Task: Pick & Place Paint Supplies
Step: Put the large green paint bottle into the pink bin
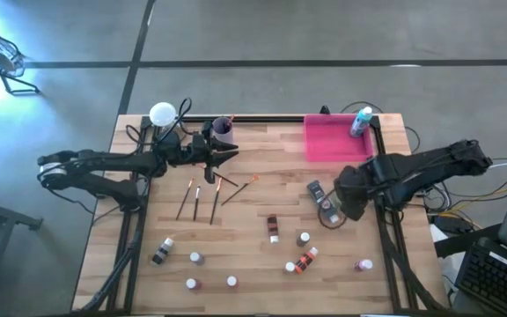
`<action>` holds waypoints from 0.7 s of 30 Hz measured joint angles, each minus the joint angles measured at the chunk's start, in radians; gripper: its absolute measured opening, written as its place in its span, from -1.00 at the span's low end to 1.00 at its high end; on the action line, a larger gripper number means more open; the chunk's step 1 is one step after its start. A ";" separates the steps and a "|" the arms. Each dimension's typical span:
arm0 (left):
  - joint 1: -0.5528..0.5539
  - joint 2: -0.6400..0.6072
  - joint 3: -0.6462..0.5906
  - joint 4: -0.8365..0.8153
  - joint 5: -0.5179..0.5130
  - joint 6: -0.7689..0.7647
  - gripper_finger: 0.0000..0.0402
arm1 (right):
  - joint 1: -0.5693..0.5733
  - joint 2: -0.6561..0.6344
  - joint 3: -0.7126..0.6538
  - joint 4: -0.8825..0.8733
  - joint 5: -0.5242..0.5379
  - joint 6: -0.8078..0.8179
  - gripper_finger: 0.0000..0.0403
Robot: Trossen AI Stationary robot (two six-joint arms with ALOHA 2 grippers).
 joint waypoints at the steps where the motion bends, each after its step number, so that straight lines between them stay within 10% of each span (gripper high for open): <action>1: 0.000 0.000 0.000 -0.001 0.000 0.000 -0.60 | -0.019 -0.003 0.005 -0.004 0.022 -0.020 -0.43; 13: 0.000 0.000 0.001 -0.001 0.000 0.000 -0.60 | -0.200 -0.015 0.263 -0.032 0.333 -0.204 -0.43; 21: 0.000 0.000 0.001 -0.001 0.000 0.000 -0.60 | -0.431 -0.020 0.362 -0.028 0.347 -0.310 -0.39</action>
